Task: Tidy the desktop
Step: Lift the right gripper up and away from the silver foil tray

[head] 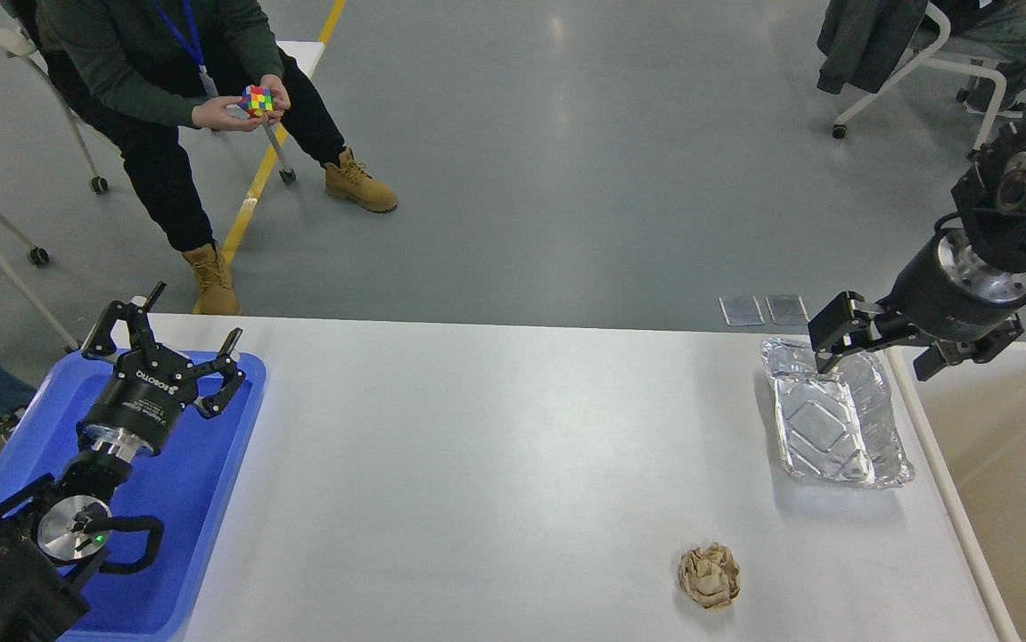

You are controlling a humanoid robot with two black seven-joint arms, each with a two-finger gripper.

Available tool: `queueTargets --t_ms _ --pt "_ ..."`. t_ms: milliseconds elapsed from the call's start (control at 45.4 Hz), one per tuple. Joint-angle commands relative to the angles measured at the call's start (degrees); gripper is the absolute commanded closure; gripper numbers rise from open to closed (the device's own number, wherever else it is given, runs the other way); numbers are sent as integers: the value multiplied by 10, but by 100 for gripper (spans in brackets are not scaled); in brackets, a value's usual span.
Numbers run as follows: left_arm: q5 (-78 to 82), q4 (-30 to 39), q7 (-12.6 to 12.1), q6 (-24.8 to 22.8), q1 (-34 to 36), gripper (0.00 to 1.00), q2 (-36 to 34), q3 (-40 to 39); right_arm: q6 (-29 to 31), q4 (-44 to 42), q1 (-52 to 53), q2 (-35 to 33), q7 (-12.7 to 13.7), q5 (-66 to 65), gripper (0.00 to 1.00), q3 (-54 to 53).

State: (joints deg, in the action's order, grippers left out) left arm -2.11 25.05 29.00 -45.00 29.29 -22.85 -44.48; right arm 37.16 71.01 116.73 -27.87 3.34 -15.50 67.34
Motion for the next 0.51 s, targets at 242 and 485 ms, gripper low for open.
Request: queueTargets --t_ms 242,485 --pt "0 0 -1 0 1 1 0 1 -5 0 -5 5 0 -1 0 -5" --pt "0 0 -1 0 1 1 0 1 -5 -5 0 5 0 -8 0 -5"
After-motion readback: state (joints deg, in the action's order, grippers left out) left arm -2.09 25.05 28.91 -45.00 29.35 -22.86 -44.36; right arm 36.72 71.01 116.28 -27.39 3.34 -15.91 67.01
